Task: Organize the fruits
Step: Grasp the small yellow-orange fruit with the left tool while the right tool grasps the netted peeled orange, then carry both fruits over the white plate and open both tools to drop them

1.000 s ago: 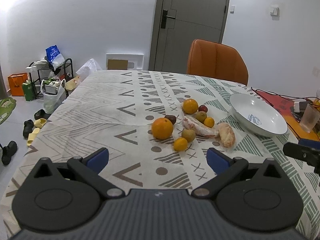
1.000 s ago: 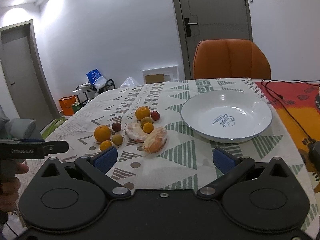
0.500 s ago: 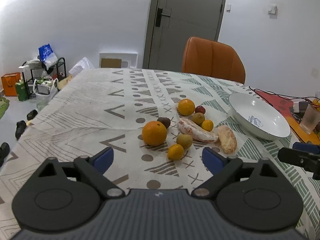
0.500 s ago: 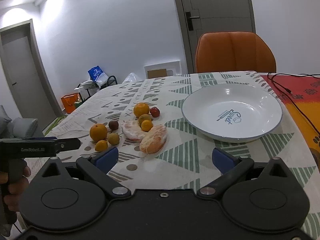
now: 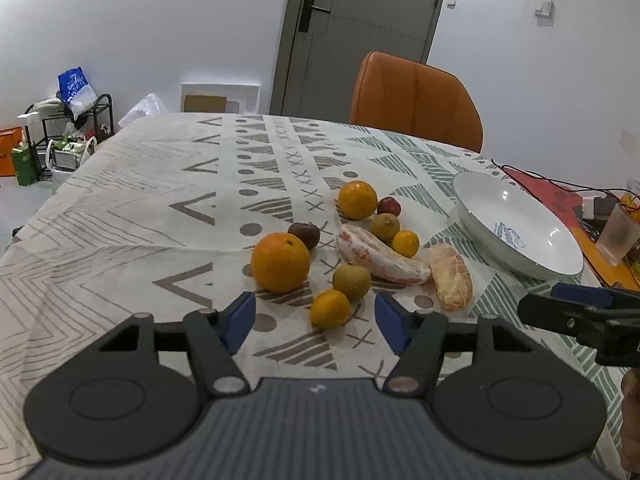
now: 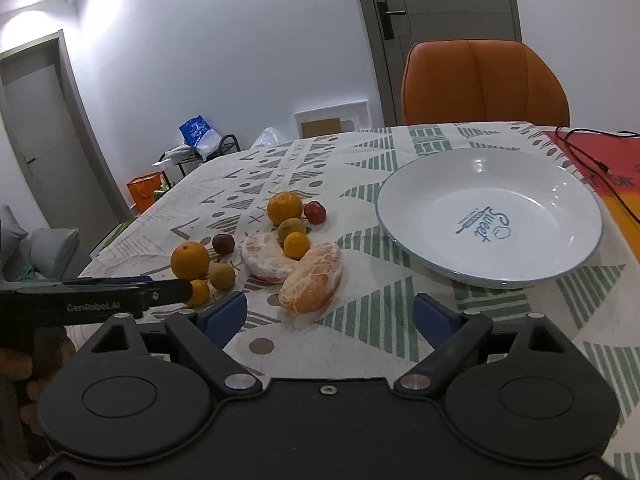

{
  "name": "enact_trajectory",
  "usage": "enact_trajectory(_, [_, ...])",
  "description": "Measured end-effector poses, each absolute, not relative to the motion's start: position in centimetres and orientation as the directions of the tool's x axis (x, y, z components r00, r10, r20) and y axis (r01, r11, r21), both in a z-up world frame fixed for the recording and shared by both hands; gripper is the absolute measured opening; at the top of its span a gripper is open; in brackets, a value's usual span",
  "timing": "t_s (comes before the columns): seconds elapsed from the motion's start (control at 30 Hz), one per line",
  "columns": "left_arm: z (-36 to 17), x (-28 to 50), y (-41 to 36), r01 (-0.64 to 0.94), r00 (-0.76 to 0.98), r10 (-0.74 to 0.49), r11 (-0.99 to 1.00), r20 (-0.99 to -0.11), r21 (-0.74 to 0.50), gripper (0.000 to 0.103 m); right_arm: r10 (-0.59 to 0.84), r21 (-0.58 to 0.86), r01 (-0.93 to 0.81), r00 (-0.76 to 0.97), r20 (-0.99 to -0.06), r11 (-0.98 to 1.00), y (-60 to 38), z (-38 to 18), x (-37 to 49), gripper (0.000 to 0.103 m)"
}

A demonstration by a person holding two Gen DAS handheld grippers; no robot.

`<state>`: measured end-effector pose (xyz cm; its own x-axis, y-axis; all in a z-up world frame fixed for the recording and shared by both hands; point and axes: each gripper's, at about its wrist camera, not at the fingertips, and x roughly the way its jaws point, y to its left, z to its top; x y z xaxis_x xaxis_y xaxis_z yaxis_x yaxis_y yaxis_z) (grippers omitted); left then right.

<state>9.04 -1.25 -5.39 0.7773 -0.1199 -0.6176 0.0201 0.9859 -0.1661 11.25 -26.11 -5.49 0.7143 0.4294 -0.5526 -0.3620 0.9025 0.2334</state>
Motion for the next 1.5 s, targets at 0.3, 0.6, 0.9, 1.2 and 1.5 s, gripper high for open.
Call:
enact_trajectory(0.3, [-6.7,10.7,-1.2,0.021,0.746,-0.136,0.983,-0.652,-0.181,0.049,0.438,0.245,-0.365,0.690,-0.576,0.898,-25.3,-6.3,13.0,0.090])
enact_trajectory(0.6, [-6.6,11.0,-1.0,0.037,0.743,-0.161,0.979,-0.650,-0.200,0.022,0.447,0.251,-0.375,0.653,-0.611,0.892,-23.4,-7.4,14.8,0.085])
enact_trajectory(0.9, [-6.2,10.8,0.2,0.006,0.753,-0.148,0.976,-0.641,-0.217,0.022,0.456,0.250,-0.389,0.643,-0.616,0.887,-22.2,-7.8,15.7,0.075])
enact_trajectory(1.2, [-6.2,10.7,0.3,-0.002,0.756,-0.140,0.976,-0.640,-0.216,0.022,0.435,0.201,-0.400,0.668,-0.604,0.894,-21.5,-8.0,16.8,0.061])
enact_trajectory(1.5, [-6.0,10.3,-0.1,0.010,0.761,-0.146,0.977,-0.632,-0.213,0.022,0.445,0.210,-0.406,0.662,-0.604,0.889,-22.2,-8.0,16.3,0.039])
